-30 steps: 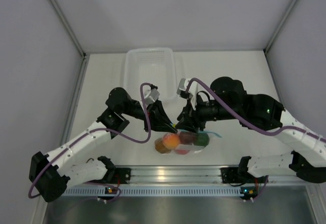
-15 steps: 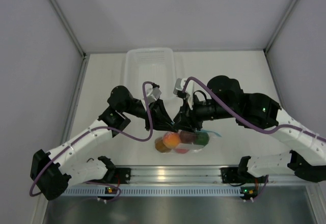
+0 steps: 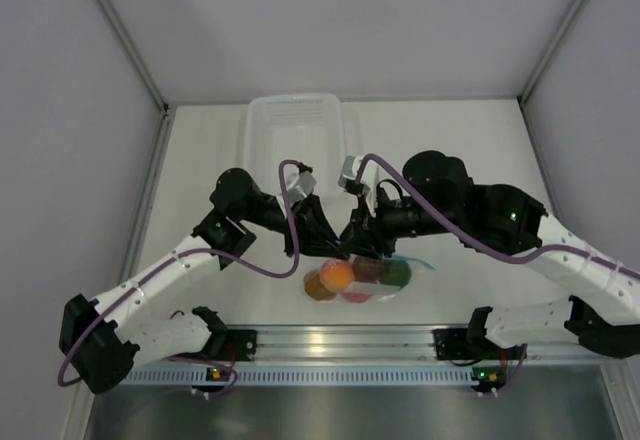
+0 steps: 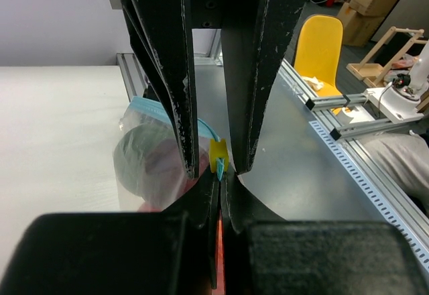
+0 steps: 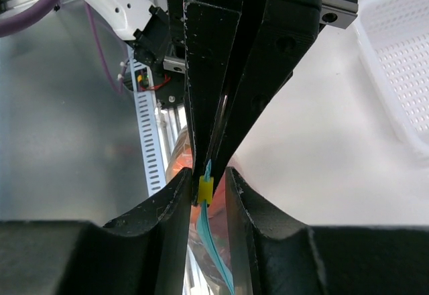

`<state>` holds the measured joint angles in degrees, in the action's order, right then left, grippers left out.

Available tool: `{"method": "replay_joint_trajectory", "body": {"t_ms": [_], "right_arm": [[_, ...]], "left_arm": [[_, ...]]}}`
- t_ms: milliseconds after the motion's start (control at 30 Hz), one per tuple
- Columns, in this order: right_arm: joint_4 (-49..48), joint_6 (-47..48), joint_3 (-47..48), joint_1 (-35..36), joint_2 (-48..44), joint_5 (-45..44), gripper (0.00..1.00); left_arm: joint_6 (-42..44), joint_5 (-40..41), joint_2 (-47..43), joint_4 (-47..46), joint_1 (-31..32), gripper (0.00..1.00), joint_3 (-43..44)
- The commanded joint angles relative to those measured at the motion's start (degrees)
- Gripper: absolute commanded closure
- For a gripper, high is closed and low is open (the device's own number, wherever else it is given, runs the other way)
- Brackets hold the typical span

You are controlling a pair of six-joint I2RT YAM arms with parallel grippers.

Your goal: Open the zip-top bag and remove the fake food

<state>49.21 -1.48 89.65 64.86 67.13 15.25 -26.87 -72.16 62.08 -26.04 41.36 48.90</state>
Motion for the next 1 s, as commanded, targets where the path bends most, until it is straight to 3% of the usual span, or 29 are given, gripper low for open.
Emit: {"method": "replay_joint_trajectory", "body": {"t_ms": [0,100,200,367,967], "right_arm": [[-3.16,0.77,-0.17,0.27,-1.48,-0.57,0.72],[-2.89,0.86,-0.44,0.27,-1.39,-0.13,0.75],[-2.98,0.86,-0.53,0.35,-1.30,0.48,0.91],[-3.07,0.95,-0.96,0.35,-2.09,-0.30,0.99],[-4.83,0.95,-12.21,-0.17,-14.13,-4.78,1.00]], "left_arm": [[0.68,-0.61,-1.26,-2.35,0.21,1.00,2.95],[0.77,-0.44,-1.09,-2.35,0.21,1.00,2.86],[0.68,-0.44,-1.00,-2.35,0.21,1.00,2.86],[0.16,0.09,-1.35,-2.35,0.21,1.00,3.47],[-1.34,0.44,-1.09,-2.43,0.12,1.00,7.34]]}}
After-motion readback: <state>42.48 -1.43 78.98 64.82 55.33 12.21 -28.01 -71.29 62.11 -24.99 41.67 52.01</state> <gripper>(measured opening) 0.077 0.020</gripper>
